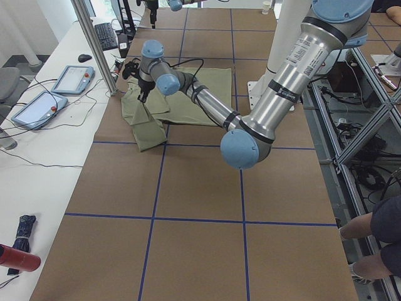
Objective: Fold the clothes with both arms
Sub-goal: 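Carry the other sleeve with the left gripper across the shirt body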
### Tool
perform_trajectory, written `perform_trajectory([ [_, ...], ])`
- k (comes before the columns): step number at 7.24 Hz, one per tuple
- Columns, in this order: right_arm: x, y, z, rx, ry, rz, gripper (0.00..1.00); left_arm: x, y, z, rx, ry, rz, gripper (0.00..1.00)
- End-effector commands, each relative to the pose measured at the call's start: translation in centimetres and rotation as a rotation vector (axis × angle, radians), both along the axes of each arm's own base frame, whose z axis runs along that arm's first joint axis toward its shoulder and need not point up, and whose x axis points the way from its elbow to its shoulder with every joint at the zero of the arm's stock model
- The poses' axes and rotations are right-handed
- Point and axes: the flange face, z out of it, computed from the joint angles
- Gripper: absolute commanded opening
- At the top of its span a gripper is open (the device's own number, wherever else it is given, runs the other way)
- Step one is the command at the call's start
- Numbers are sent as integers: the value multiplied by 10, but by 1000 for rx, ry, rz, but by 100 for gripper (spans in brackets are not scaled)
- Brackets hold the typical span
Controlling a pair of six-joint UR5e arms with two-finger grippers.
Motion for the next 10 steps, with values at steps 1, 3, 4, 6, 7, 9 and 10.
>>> perform_trajectory([
  [1, 9, -1, 4, 0, 1, 4, 100, 100, -5, -119, -100, 116, -84, 0],
  [3, 8, 0, 6, -1, 3, 3, 100, 210, 7, -169, -93, 121, -142, 0],
  [4, 8, 0, 7, -2, 4, 3, 100, 262, 25, -183, -68, 143, -113, 0],
  [6, 8, 0, 7, -2, 4, 3, 100, 341, 47, -206, -57, 146, -140, 0],
  [7, 9, 0, 7, -1, 3, 4, 100, 366, 62, -200, -36, 160, -128, 0],
  [9, 8, 0, 6, 1, 3, 3, 100, 387, 76, -198, -18, 187, -98, 0],
  [10, 7, 0, 7, 0, 4, 3, 100, 387, 80, -209, -9, 206, -91, 59],
])
